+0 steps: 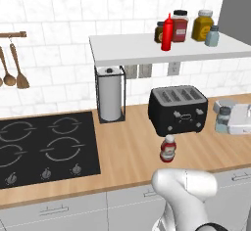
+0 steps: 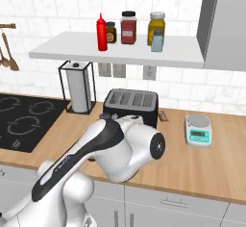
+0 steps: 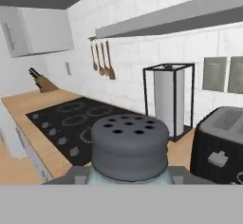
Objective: Put the shaker and condiment bottle from the counter next to their counterparts in the cabinet.
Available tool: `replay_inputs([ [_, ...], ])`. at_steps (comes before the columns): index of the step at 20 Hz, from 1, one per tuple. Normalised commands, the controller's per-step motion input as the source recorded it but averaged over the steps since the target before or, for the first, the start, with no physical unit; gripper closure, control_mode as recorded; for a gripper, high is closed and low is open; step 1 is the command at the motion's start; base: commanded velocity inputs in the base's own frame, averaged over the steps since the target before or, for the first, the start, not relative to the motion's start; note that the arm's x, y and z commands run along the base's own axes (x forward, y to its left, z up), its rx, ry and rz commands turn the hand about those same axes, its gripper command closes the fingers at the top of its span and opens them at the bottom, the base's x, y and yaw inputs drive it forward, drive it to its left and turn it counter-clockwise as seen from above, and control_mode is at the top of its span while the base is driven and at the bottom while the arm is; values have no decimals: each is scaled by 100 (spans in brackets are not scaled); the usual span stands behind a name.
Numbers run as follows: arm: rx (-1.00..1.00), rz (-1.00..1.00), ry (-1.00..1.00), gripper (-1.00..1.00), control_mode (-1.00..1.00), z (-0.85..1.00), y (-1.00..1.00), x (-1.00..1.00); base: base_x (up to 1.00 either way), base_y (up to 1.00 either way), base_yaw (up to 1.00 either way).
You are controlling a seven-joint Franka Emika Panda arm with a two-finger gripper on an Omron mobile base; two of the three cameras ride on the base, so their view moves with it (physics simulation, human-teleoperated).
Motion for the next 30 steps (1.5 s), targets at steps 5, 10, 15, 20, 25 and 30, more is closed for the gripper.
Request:
replay_inputs([
  [5,0,-25,3,100,-100,100,1,0,0,0,0],
  [10,-1,-12,9,100,-100,100,-27,37,0,0,0],
  [15,0,-7,11,100,-100,100,-57,68,0,0,0],
  [20,0,-3,6,100,-100,47,-47,41,0,0,0],
  [25,1,-1,-1,100,-100,0,-15,9,0,0,0],
  [30,5,-23,-8,100,-100,0,-18,51,0,0,0],
])
